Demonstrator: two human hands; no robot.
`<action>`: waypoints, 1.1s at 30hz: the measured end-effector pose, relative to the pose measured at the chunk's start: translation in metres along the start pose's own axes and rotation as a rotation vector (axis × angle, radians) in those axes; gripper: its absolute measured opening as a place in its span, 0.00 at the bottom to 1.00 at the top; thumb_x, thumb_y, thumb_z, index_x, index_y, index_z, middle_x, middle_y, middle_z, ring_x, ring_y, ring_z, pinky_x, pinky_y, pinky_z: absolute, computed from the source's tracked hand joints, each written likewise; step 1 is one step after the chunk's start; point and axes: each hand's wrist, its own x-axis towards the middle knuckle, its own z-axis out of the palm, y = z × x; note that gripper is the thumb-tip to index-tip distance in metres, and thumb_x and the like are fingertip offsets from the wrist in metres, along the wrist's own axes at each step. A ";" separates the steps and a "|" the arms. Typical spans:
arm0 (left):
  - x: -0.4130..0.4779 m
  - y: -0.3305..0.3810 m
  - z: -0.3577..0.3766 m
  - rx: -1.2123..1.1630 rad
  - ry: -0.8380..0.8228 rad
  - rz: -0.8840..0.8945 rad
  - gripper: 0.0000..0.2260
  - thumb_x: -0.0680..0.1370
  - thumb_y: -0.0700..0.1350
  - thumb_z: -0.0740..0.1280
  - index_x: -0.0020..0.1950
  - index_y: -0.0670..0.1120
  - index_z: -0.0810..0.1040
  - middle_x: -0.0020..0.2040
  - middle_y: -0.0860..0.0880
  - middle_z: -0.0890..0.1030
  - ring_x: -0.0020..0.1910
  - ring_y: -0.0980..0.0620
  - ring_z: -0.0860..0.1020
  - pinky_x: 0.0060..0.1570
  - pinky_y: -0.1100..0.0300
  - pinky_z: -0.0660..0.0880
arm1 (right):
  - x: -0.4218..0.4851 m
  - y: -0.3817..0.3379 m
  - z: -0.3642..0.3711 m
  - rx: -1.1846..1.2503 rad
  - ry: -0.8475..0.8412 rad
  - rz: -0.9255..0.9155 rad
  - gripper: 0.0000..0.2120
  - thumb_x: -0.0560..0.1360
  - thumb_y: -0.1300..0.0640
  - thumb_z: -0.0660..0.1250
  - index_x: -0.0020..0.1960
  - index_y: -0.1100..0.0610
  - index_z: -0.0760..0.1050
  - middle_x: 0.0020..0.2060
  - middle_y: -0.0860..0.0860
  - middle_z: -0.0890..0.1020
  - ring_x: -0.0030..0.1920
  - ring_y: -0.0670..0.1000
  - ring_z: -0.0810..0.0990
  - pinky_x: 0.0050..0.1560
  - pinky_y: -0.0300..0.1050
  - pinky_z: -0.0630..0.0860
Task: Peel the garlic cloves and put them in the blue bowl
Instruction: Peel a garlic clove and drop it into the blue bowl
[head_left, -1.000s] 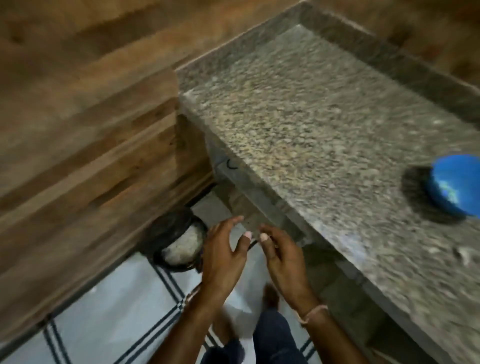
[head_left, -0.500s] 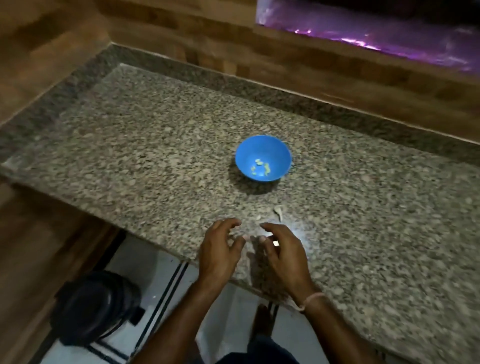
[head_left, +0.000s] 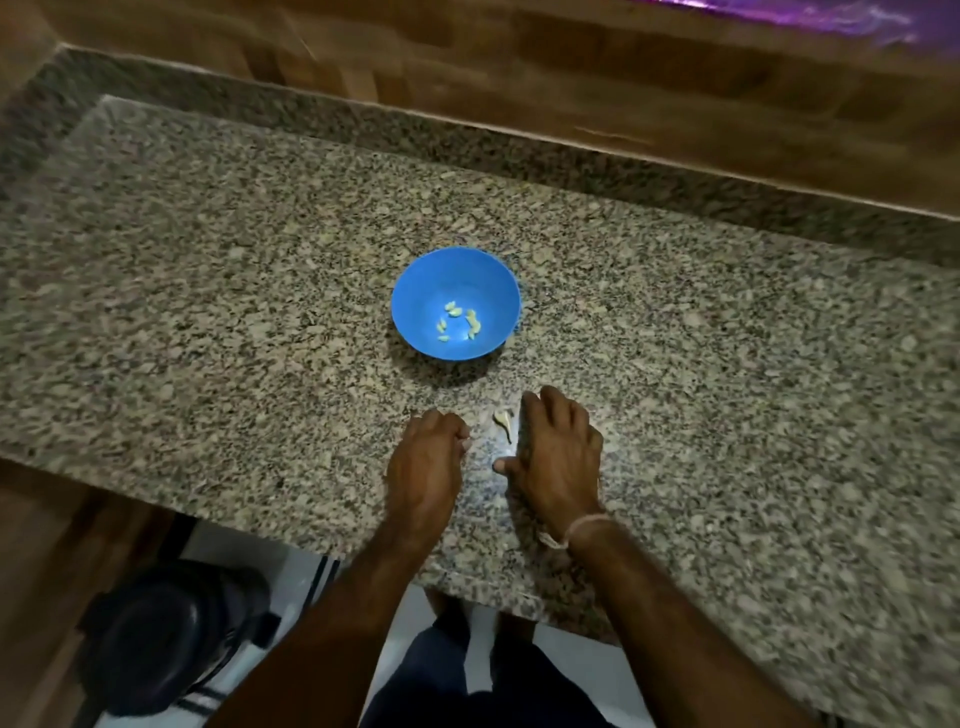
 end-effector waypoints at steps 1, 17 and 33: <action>0.000 0.000 0.000 0.025 0.001 0.012 0.08 0.75 0.36 0.70 0.48 0.50 0.78 0.46 0.50 0.77 0.49 0.45 0.75 0.39 0.53 0.69 | 0.000 -0.001 0.000 0.007 0.003 0.005 0.44 0.72 0.39 0.76 0.80 0.52 0.62 0.81 0.53 0.60 0.76 0.58 0.59 0.69 0.56 0.62; 0.099 0.031 -0.058 -0.091 0.248 0.126 0.12 0.77 0.38 0.74 0.59 0.48 0.83 0.54 0.48 0.83 0.56 0.43 0.76 0.47 0.50 0.75 | -0.002 -0.007 0.008 0.096 0.037 0.097 0.46 0.71 0.44 0.79 0.82 0.48 0.61 0.83 0.48 0.58 0.82 0.55 0.56 0.77 0.57 0.56; 0.024 0.039 0.012 -0.630 -0.111 -0.316 0.06 0.80 0.40 0.72 0.56 0.46 0.84 0.47 0.51 0.85 0.46 0.54 0.83 0.52 0.56 0.80 | 0.002 -0.009 0.027 0.495 0.315 -0.017 0.04 0.80 0.55 0.68 0.52 0.53 0.81 0.47 0.49 0.78 0.50 0.53 0.76 0.46 0.51 0.72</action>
